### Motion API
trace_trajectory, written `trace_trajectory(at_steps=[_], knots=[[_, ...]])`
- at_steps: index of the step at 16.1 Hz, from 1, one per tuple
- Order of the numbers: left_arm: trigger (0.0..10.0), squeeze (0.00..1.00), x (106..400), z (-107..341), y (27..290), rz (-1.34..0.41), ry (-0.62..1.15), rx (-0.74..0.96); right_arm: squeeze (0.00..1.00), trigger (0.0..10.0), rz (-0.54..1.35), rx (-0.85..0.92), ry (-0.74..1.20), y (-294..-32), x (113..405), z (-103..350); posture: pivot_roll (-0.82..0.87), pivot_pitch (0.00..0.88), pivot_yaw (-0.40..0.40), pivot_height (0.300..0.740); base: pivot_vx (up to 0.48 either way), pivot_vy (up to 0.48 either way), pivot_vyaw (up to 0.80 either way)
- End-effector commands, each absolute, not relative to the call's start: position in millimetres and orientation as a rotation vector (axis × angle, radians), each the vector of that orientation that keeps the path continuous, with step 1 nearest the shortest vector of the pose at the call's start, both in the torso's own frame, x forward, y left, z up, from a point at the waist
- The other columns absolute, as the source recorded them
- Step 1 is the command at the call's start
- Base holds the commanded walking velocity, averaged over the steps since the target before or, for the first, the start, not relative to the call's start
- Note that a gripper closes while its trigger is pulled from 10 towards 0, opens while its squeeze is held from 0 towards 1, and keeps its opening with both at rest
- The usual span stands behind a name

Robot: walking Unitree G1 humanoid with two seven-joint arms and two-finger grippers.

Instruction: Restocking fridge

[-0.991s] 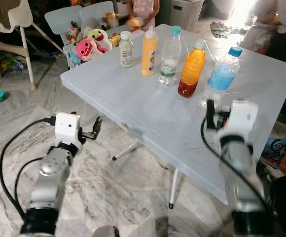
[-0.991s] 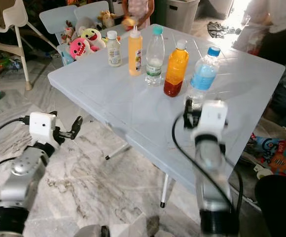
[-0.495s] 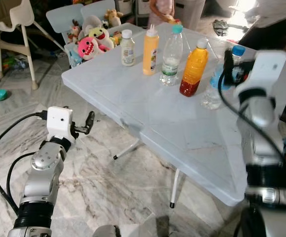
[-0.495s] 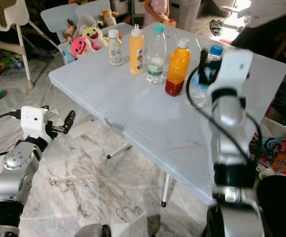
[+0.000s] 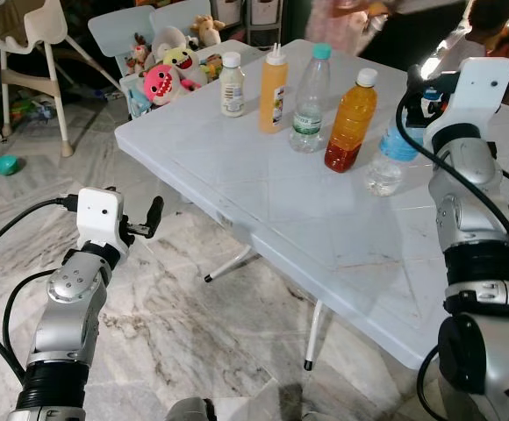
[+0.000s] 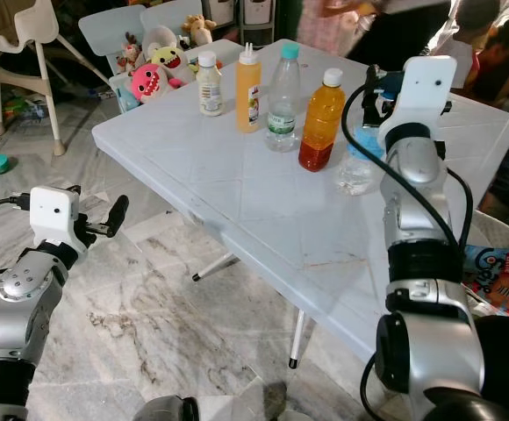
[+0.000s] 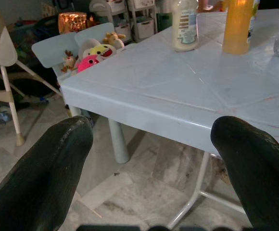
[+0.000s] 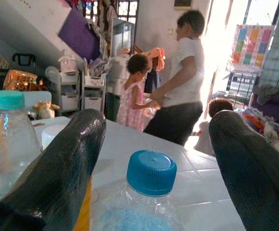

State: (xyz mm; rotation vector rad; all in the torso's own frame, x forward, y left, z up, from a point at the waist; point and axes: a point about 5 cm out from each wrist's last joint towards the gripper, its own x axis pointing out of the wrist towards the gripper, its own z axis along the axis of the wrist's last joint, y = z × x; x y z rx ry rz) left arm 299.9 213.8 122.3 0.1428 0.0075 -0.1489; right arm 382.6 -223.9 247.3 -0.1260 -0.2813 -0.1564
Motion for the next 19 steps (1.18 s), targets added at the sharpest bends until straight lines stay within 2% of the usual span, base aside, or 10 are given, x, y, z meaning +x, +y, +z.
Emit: trace_trajectory(at_steps=[1,5,6,7,12,19], knots=[[10.0,0.00,297,124,219,-0.144,0.012,0.158,0.00,10.0,-0.158,-0.115,-0.289,-226,385,253,0.05,0.060,0.051,0.740,0.000,0.000,0.00],[10.0,0.00,287,122,222,-0.158,0.043,0.180,0.00,10.0,-0.176,-0.084,-0.238,-233,396,249,0.08,0.094,0.066,0.740,0.000,0.000,0.00],[10.0,0.00,286,123,225,-0.153,0.044,0.183,0.00,3.3,-0.170,-0.069,-0.226,-233,397,246,0.09,0.096,0.068,0.740,0.000,0.000,0.00],[10.0,0.00,287,124,226,-0.149,0.044,0.184,0.00,0.0,-0.163,-0.066,-0.221,-233,398,245,0.09,0.094,0.068,0.740,0.000,0.000,0.00],[10.0,0.00,288,125,222,-0.145,0.050,0.174,0.00,0.0,-0.114,-0.110,-0.235,-224,403,248,0.08,0.102,0.064,0.740,0.000,0.000,0.00],[10.0,0.00,293,119,212,-0.147,0.050,0.140,0.00,0.0,-0.112,-0.124,-0.267,-226,396,247,0.04,0.050,0.042,0.740,0.000,0.000,0.00]])
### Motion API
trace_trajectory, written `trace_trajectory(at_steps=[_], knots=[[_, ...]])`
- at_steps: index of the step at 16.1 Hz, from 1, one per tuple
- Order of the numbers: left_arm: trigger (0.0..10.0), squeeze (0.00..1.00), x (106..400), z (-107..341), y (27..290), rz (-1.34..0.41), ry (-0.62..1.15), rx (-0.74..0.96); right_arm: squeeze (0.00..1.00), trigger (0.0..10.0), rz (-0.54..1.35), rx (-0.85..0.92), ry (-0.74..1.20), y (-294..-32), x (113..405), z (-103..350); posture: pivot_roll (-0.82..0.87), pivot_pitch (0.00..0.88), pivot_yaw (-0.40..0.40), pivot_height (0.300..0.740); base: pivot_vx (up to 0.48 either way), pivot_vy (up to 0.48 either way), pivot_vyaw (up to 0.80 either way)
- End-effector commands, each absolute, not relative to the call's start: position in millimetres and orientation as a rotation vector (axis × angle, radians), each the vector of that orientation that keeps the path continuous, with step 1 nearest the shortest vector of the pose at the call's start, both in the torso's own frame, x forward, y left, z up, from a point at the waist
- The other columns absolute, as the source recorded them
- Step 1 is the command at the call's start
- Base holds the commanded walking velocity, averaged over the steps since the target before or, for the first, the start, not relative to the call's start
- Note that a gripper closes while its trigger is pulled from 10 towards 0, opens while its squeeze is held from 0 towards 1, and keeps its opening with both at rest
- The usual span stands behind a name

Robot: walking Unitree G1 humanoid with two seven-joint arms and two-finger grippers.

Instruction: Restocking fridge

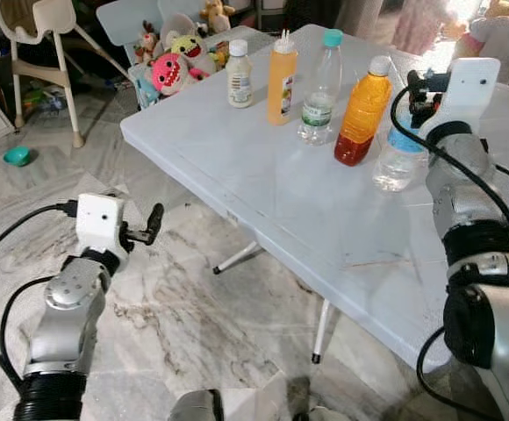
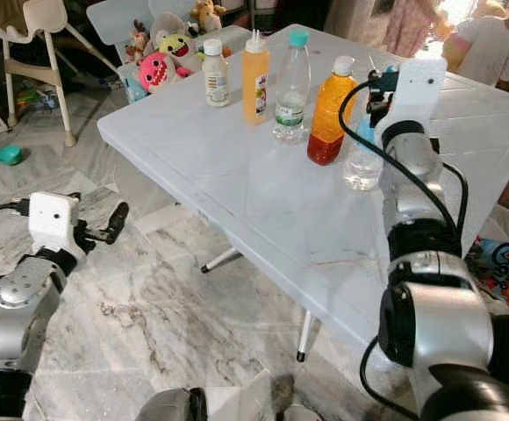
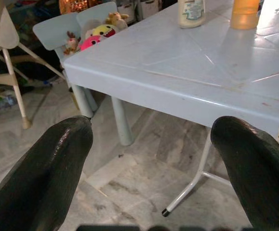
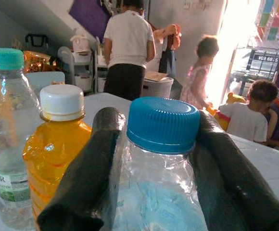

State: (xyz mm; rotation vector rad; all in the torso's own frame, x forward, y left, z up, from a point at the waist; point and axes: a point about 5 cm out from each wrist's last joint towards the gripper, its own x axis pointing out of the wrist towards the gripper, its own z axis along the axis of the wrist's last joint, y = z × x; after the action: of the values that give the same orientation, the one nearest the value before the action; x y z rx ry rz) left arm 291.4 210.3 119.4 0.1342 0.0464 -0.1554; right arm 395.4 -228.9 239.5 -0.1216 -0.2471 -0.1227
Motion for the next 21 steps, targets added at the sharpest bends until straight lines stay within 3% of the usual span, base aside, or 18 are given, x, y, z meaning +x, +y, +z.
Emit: trace_trajectory(at_steps=[1,7,8,9,12,16,21], knots=[[10.0,0.00,293,118,211,-0.146,0.051,0.136,0.00,0.0,-0.101,-0.109,-0.277,-223,392,246,0.04,0.043,0.042,0.740,0.000,0.000,0.00],[10.0,0.00,289,106,207,-0.124,0.093,0.080,0.00,0.0,0.052,0.085,-0.317,-178,320,211,0.01,0.000,0.038,0.740,0.000,0.000,0.00],[10.0,0.00,292,106,206,-0.127,0.091,0.082,0.00,4.5,0.082,0.122,-0.305,-168,310,205,0.00,0.000,0.042,0.740,0.000,0.315,0.00],[10.0,0.00,295,107,204,-0.133,0.086,0.080,0.00,10.0,0.100,0.136,-0.293,-161,303,200,0.00,0.000,0.044,0.740,0.000,0.345,0.00],[10.0,0.00,303,110,198,-0.153,0.072,0.078,0.00,10.0,0.122,0.113,-0.213,-147,291,182,-0.01,0.000,0.044,0.740,0.000,0.480,0.00],[10.0,0.00,290,90,202,-0.173,0.122,0.106,0.00,10.0,0.095,0.007,-0.064,-151,284,150,-0.02,0.000,0.049,0.740,0.000,0.480,0.00],[10.0,0.00,284,80,194,-0.143,0.125,0.087,0.00,10.0,0.088,-0.050,-0.092,-163,280,141,-0.04,0.000,0.059,0.740,0.000,0.444,0.48]])
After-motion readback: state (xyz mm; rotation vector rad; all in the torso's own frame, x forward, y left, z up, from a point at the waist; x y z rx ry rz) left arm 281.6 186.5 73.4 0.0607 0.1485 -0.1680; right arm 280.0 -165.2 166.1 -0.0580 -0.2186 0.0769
